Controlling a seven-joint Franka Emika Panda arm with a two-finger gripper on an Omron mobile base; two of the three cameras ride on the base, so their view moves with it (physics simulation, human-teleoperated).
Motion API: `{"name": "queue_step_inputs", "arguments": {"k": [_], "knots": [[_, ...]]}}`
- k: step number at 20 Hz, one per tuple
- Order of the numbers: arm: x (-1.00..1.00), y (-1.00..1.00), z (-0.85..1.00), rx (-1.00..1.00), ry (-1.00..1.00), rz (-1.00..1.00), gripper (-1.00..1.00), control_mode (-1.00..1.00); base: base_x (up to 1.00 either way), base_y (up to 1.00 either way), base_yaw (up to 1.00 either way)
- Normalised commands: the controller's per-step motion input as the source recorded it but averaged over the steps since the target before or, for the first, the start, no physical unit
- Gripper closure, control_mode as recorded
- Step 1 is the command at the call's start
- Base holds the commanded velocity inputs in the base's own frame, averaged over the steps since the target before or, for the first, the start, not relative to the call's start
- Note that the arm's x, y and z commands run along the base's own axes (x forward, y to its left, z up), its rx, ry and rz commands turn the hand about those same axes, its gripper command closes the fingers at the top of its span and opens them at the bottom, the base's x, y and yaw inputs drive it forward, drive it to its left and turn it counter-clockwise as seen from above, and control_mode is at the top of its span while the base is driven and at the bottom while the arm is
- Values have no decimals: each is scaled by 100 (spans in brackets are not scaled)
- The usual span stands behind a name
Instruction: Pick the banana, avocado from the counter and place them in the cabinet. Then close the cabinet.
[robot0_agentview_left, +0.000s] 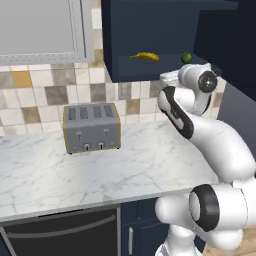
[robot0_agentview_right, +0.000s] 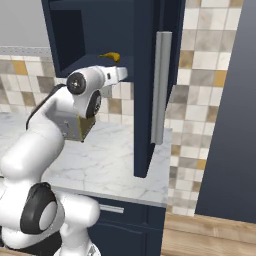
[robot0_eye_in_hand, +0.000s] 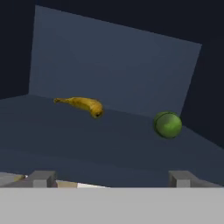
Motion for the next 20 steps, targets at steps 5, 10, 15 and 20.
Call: {"name": "queue_step_inputs", "arguments": {"k": [5,10,15,20], "knots": [[-100,5,5,0,2,-19,-100,-100,0,0,0],[-100,1,0,0,16,-16,-100,-100,0,0,0],[-100,0,0,5,15,-2,-100,-100,0,0,0],[-100,0,0,6,9,0,-100,-100,0,0,0]]}}
